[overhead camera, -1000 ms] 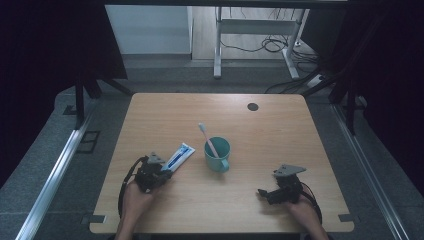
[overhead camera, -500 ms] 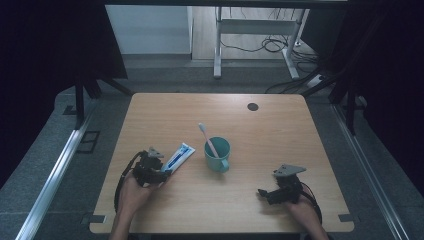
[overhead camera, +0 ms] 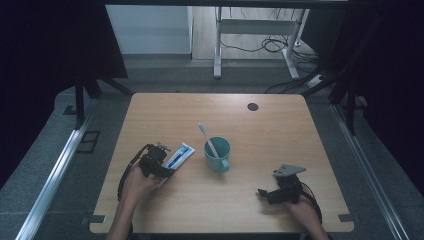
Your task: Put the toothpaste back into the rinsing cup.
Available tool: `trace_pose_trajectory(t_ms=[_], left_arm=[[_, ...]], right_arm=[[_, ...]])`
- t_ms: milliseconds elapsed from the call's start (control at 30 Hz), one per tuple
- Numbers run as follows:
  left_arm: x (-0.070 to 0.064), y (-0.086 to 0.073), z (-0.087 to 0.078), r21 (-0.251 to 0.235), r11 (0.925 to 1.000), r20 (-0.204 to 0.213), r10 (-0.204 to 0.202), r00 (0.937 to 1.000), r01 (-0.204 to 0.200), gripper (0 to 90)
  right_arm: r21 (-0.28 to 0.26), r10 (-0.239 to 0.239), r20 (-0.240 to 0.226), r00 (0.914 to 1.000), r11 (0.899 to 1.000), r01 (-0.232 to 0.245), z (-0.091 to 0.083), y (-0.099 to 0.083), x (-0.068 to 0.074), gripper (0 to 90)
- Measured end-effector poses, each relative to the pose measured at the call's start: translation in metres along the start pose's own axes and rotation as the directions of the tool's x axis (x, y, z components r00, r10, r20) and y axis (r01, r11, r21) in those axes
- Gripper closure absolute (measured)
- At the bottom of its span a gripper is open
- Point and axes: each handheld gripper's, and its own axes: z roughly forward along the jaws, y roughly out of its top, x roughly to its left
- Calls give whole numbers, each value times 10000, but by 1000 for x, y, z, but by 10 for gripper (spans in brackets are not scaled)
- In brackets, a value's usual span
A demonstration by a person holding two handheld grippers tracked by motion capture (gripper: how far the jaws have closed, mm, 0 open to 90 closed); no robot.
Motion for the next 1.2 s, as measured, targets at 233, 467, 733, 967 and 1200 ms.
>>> trace_pose_trajectory(t_ms=[233, 467, 733, 967, 1200], left_arm=[[0, 14, 8, 861, 9963, 38, 58, 10000, -61, 388], [-1, 28, 13, 1679, 9856, -13, 193, 9998, -188, 394], [-2, 42, 20, 2434, 9696, -110, 295, 9995, -259, 400], [-3, 52, 26, 2899, 9568, -226, 320, 9992, -241, 418], [-3, 60, 29, 3374, 9413, -219, 153, 9996, -70, 459]], right_arm=[[0, -8, 3, 10000, 10000, 8, 0, 0, 0, 20], [-1, -14, 5, 10000, 10000, 14, 0, 0, 0, 20], [9, -11, 5, 10000, 10000, 11, 0, 0, 0, 20], [9, -19, 5, 10000, 10000, 19, 0, 0, 0, 19], [24, -32, 5, 10000, 10000, 32, 0, 0, 0, 20]])
